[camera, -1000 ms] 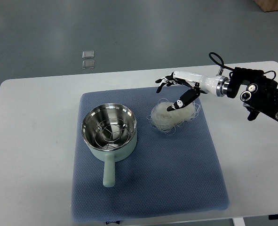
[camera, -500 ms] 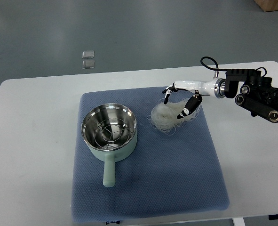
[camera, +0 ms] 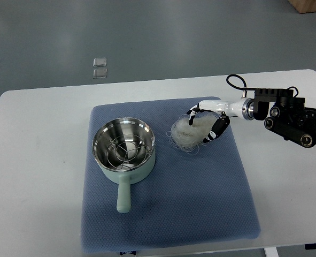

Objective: Put vermicelli into pot with right hand
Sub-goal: 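Lower the right hand onto the vermicelli and close fingers around it, then lift the grasped vermicelli and carry it over the steel pot, then lower the vermicelli into the pot and open the right hand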

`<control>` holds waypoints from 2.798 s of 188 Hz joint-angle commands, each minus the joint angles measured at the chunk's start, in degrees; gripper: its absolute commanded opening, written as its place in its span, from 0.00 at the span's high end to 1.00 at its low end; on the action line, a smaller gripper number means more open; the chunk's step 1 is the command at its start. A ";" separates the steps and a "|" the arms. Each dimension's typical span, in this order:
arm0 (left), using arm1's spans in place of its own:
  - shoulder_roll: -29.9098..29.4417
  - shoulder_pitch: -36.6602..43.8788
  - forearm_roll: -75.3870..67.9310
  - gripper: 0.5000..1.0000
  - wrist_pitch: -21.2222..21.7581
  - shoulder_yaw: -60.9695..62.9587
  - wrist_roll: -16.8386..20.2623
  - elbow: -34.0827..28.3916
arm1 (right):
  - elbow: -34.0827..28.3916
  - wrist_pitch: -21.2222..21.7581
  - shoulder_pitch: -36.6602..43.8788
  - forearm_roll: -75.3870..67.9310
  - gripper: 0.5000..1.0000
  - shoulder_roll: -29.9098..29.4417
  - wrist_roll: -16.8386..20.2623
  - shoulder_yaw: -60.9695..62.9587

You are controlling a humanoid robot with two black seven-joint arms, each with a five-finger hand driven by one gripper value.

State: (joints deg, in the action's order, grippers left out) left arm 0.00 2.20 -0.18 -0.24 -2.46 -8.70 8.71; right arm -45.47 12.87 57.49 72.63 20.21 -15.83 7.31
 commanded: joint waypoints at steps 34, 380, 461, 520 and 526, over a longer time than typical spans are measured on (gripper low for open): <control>0.00 0.00 0.00 0.00 0.06 0.00 0.00 0.00 | 0.12 -1.18 -0.01 -0.03 0.15 -0.96 0.01 -1.07; 0.00 0.00 0.00 0.00 -0.02 0.00 0.00 0.00 | -15.96 -3.73 2.01 -1.96 1.00 -0.78 -5.35 12.46; 0.00 0.00 0.00 0.00 -0.02 0.00 0.00 0.00 | -15.53 -3.38 0.43 -1.88 0.78 -5.00 -5.09 12.11; 0.00 0.00 0.00 0.00 -0.02 0.00 0.00 0.00 | -15.26 -3.11 -1.15 -2.14 0.16 -6.32 -4.74 12.38; 0.00 0.00 0.00 0.00 0.06 0.00 0.00 0.00 | -15.26 -3.20 -1.15 -2.14 0.16 -6.23 -4.74 12.46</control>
State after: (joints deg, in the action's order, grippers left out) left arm 0.00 2.20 -0.17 -0.24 -2.46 -8.70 8.70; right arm -60.81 9.74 56.41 70.58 13.93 -20.61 19.62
